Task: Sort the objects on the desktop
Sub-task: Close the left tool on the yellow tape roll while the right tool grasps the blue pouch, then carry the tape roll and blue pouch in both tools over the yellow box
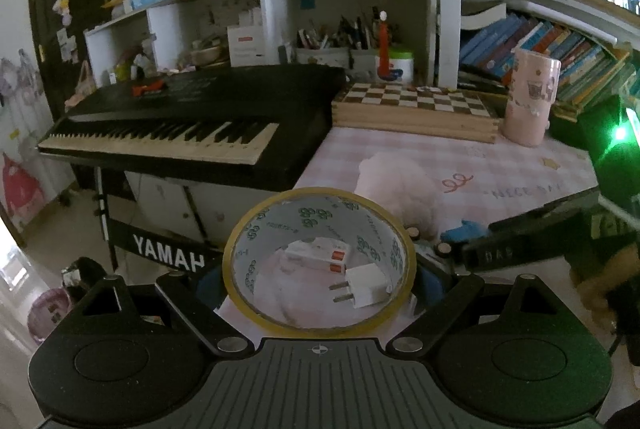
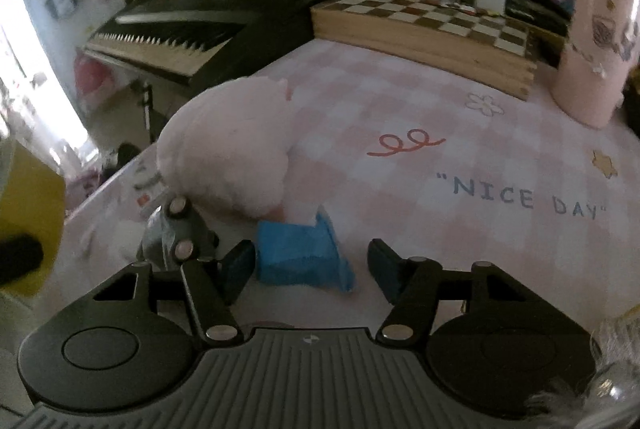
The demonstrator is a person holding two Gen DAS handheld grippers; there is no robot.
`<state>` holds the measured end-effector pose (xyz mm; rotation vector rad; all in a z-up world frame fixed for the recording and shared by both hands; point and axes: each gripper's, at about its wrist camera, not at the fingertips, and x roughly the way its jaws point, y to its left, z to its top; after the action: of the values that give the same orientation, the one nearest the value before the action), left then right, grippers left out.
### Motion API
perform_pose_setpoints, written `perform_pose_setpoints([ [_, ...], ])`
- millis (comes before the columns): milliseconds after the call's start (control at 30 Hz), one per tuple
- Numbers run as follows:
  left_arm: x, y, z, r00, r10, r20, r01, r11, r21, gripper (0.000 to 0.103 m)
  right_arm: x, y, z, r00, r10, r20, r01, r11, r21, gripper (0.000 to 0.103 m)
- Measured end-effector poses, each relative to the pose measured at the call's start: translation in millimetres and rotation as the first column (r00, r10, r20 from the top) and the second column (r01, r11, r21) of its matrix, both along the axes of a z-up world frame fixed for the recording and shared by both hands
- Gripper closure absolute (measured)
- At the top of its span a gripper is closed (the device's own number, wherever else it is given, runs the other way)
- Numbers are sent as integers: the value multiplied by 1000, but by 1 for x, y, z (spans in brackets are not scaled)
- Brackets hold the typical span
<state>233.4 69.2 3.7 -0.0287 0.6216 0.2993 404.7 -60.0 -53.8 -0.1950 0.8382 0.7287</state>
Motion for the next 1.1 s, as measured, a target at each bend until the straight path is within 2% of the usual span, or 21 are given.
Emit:
perform_pose_setpoints([
  [67, -1, 1, 1, 1000, 3, 6, -3, 1000, -8, 11, -5, 8, -1, 997, 52, 54, -48, 996, -71, 61],
  [133, -2, 2, 2, 1000, 2, 18, -2, 1000, -8, 11, -8, 10, -1, 993, 86, 77, -78, 992, -96, 65],
  [267, -3, 3, 7, 999, -30, 44, 30, 1000, -3, 11, -17, 7, 9, 994, 39, 98, -31, 997, -77, 65],
  [433, -2, 4, 12, 993, -104, 64, 105, 994, -7, 11, -34, -8, 30, 990, -74, 117, 75, 997, -11, 65],
  [700, -6, 0, 17, 967, -239, 90, 241, 970, -13, 11, -75, -31, 61, 962, -246, 121, 238, 968, 75, 65],
  [900, -16, -6, 17, 931, -349, 108, 353, 935, -20, 11, -114, -46, 74, 931, -346, 116, 335, 937, 102, 65],
  [1100, -38, -10, 12, 882, -459, 107, 464, 885, -32, 11, -161, -50, 70, 898, -427, 101, 420, 903, 89, 65],
])
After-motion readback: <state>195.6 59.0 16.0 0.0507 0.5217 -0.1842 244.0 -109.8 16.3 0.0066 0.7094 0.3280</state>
